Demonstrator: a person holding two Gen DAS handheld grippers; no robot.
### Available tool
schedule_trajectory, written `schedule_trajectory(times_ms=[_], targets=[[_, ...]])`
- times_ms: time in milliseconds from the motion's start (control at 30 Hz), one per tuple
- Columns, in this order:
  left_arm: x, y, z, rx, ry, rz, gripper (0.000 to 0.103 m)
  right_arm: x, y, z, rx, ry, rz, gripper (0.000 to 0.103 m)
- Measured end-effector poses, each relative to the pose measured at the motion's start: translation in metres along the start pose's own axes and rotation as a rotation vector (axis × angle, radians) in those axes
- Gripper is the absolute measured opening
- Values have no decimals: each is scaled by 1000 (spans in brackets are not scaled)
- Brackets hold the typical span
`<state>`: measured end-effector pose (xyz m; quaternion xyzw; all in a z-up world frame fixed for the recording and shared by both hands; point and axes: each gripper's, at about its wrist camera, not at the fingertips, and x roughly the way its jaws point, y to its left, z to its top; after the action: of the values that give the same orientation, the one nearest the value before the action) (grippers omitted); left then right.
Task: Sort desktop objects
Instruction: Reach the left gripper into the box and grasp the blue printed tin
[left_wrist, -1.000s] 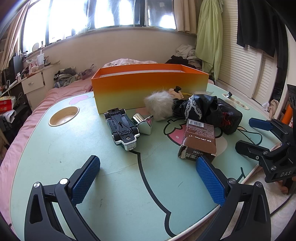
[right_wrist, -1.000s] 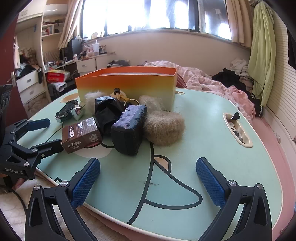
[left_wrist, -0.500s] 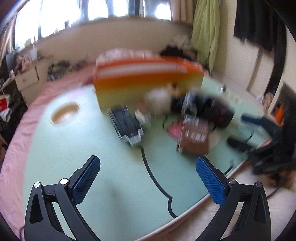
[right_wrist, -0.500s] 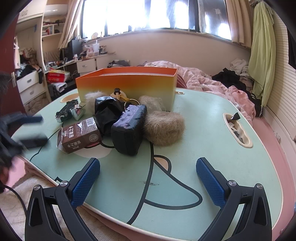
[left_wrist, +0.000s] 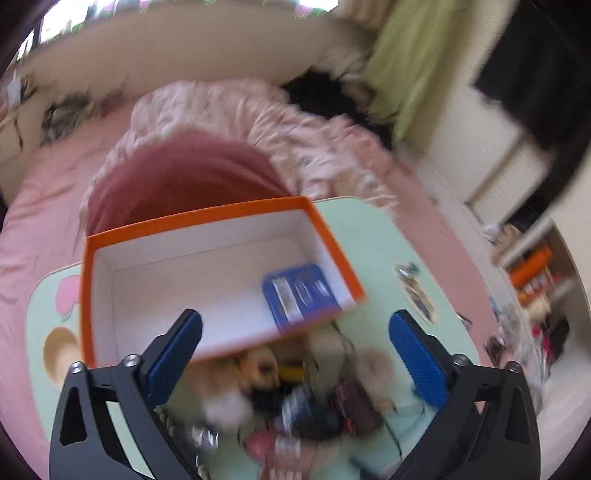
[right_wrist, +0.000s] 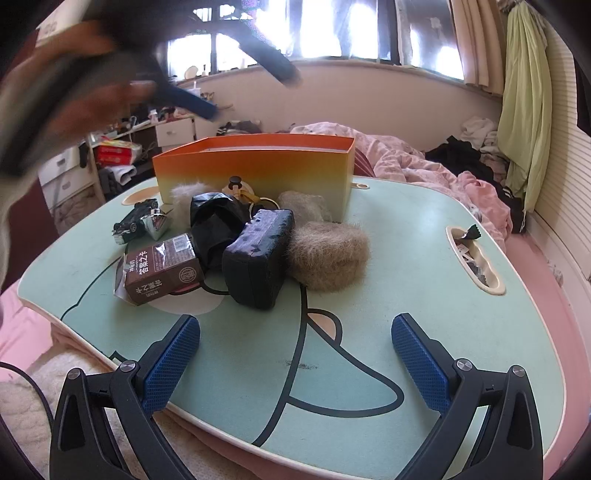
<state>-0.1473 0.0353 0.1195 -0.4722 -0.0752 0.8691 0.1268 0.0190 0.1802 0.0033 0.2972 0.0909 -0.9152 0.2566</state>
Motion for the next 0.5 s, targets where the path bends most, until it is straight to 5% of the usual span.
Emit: schedule_trajectory(times_ms=[100,500], targets=[[34,2,19,-16,36,129,86,-1,-1,0,0,-2,6,103],[72,-2,19,-37,145,119,86,-2,0,1,6,-2,9,103]])
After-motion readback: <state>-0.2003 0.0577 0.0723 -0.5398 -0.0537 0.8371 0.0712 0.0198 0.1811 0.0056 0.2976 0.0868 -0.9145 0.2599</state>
